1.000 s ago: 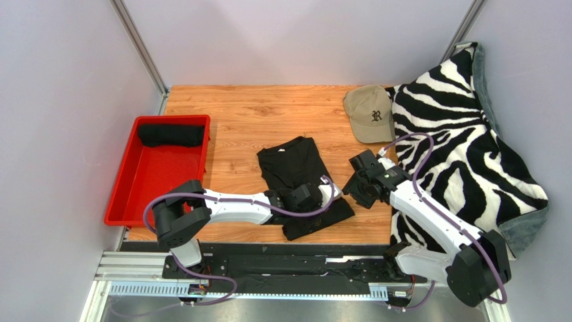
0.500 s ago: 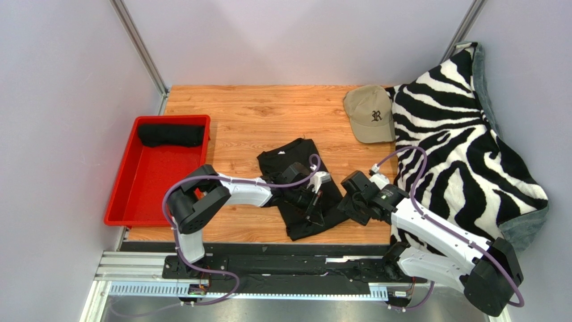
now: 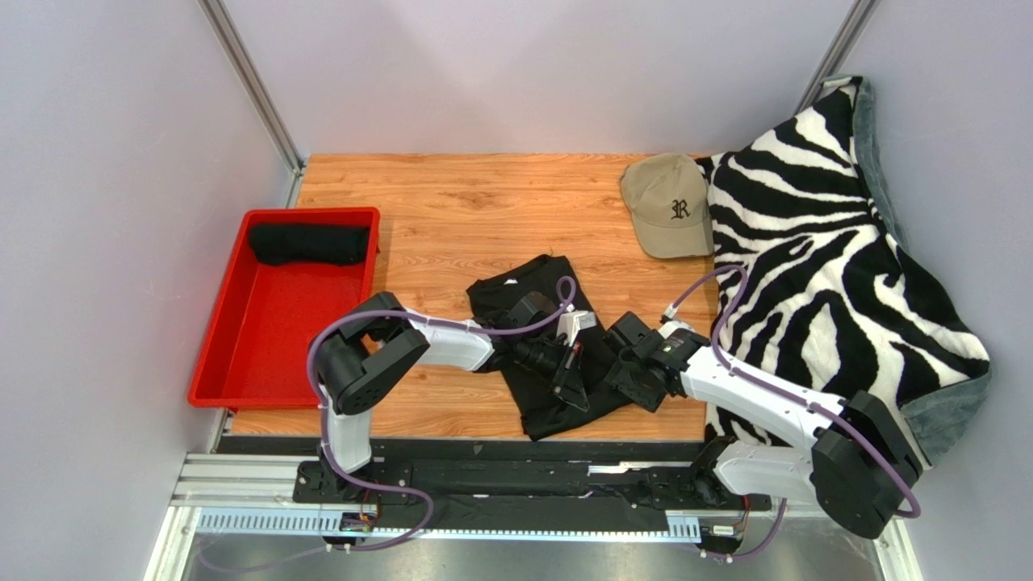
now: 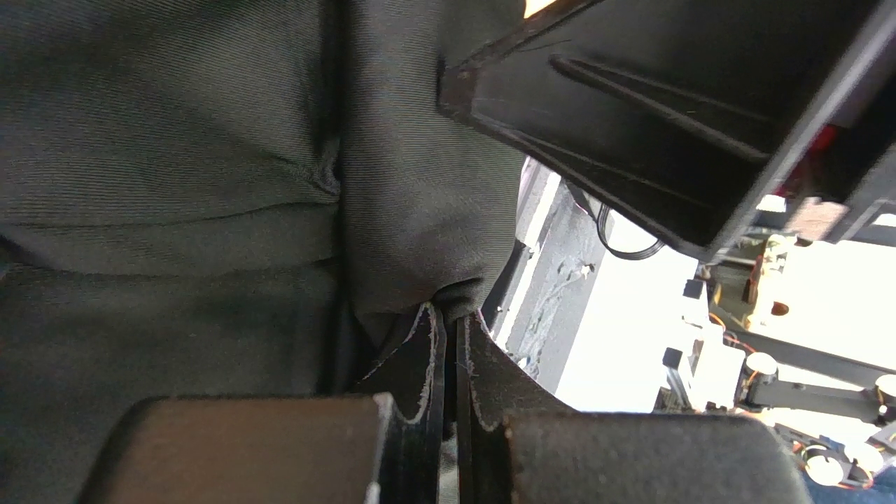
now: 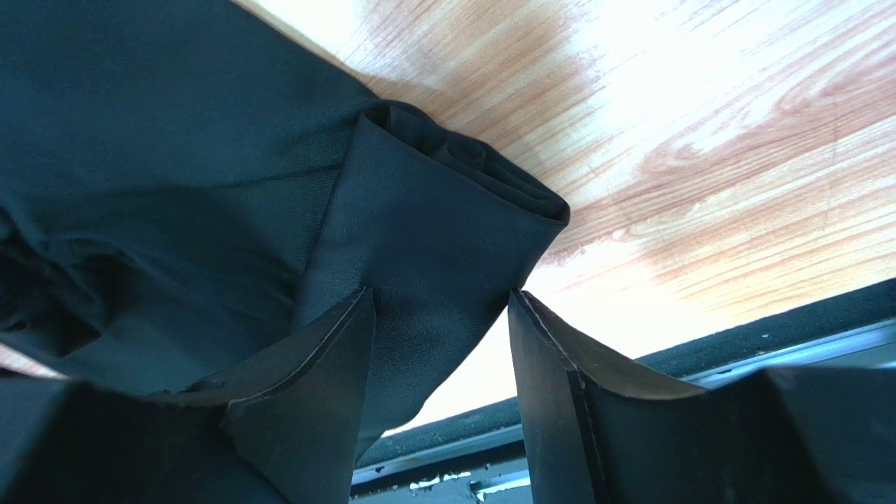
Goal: Roll the t-shirts
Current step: Roll the T-shirt to the center of the board.
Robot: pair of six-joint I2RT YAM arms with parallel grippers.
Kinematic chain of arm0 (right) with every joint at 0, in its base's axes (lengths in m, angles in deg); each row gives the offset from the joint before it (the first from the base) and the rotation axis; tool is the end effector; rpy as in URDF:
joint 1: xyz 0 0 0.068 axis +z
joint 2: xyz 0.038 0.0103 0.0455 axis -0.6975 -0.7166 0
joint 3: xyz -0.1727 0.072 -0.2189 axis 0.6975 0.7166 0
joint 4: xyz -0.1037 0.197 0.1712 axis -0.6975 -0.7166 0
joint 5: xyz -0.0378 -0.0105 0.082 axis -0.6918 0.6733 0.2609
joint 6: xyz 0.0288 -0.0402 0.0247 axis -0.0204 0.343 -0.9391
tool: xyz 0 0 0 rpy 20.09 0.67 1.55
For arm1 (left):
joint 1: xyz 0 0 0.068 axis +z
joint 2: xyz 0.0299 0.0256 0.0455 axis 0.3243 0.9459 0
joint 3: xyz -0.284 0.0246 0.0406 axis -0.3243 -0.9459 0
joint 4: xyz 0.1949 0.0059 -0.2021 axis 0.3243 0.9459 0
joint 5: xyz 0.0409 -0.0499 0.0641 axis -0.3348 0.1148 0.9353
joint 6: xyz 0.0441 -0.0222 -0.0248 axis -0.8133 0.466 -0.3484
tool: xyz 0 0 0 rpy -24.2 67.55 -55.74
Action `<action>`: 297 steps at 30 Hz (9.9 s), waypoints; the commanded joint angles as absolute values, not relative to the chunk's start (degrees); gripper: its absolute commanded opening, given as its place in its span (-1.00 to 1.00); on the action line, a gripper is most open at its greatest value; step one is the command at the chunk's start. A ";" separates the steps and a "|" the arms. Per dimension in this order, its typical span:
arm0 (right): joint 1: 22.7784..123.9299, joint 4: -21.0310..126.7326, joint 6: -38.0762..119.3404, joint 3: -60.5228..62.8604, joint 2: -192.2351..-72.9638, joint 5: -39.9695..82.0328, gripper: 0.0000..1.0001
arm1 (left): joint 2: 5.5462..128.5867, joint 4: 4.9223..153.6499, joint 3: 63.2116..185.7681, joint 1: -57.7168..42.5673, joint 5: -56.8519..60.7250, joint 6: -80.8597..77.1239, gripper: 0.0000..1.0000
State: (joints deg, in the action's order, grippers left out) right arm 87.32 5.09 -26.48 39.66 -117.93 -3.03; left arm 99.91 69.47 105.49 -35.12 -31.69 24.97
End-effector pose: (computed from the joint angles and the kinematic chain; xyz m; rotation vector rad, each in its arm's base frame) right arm 0.1480 0.1238 0.1847 0.7824 2.6735 0.0474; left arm 0.2046 -0.3250 0.1259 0.7982 2.5741 -1.5355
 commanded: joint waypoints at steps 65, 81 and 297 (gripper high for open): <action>81.41 0.89 -33.85 38.75 -124.03 -7.00 -0.24 | 100.12 64.96 102.95 -34.78 -34.27 25.49 -1.00; 79.56 -5.62 -32.27 32.95 -131.14 -5.77 -1.00 | 91.51 67.42 100.93 -34.87 -24.88 20.05 -0.26; 74.10 14.94 -18.56 45.42 -102.76 0.47 0.52 | 95.98 68.94 104.81 -35.94 -25.56 25.91 -0.97</action>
